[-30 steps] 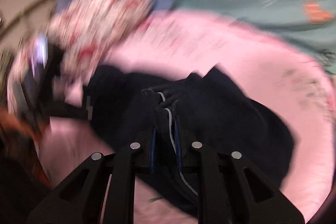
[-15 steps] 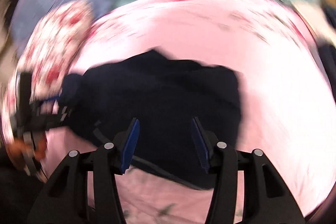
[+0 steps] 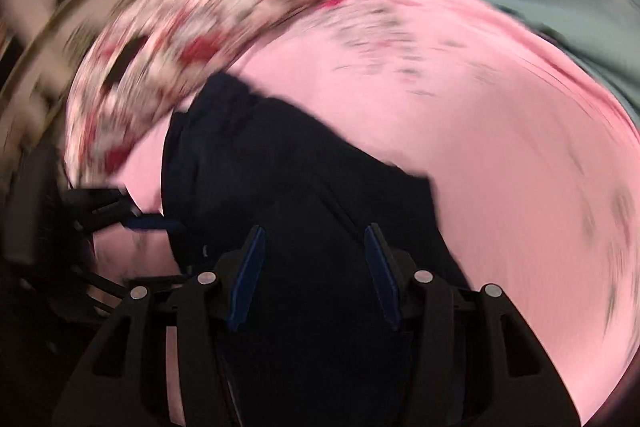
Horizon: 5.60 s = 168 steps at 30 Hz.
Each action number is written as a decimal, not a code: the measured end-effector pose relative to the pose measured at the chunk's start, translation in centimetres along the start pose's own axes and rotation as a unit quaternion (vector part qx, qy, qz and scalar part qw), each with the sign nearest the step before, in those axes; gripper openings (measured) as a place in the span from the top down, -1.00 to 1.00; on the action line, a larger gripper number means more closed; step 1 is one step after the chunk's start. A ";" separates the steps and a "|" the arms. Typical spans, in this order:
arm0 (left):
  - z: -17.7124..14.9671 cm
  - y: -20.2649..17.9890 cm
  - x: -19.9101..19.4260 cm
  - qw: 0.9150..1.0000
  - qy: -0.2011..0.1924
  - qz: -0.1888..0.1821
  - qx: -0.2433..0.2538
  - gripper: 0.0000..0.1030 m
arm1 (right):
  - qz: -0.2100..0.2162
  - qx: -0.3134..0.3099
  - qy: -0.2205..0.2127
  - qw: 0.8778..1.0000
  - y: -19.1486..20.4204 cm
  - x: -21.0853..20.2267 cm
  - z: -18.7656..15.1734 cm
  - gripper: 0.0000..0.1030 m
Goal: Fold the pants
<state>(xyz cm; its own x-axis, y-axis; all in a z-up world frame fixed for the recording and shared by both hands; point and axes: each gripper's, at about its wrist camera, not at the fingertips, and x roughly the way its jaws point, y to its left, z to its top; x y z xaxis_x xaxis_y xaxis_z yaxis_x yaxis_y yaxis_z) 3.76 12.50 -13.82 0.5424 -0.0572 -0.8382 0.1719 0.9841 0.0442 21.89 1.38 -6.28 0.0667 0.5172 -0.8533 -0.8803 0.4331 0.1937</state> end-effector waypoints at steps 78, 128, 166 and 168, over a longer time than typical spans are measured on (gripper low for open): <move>-1.1 4.4 1.1 0.924 0.030 -0.126 -0.360 0.64 | 0.079 -0.066 0.039 0.994 -1.9 6.5 3.3 0.89; 2.7 -14.3 0.8 0.979 0.083 -0.184 0.006 0.09 | 0.038 0.297 -0.054 0.953 -8.4 -3.1 -17.4 0.44; 4.0 8.5 3.6 0.990 0.068 -0.060 -0.111 -0.48 | -0.182 0.312 -0.078 0.929 7.9 -2.9 -21.2 -0.02; 4.1 8.7 3.9 0.989 0.070 -0.067 -0.115 -0.49 | -0.198 0.319 -0.075 0.924 7.9 -2.9 -21.3 -0.02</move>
<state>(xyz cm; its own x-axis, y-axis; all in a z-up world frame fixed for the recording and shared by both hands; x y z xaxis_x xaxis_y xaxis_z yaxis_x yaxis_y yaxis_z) 10.75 20.16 -14.48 0.4048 -0.1809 -0.8963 0.0347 0.9826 -0.1826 4.71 -12.39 -12.52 0.4299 0.3011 -0.8512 -0.3207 0.9322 0.1678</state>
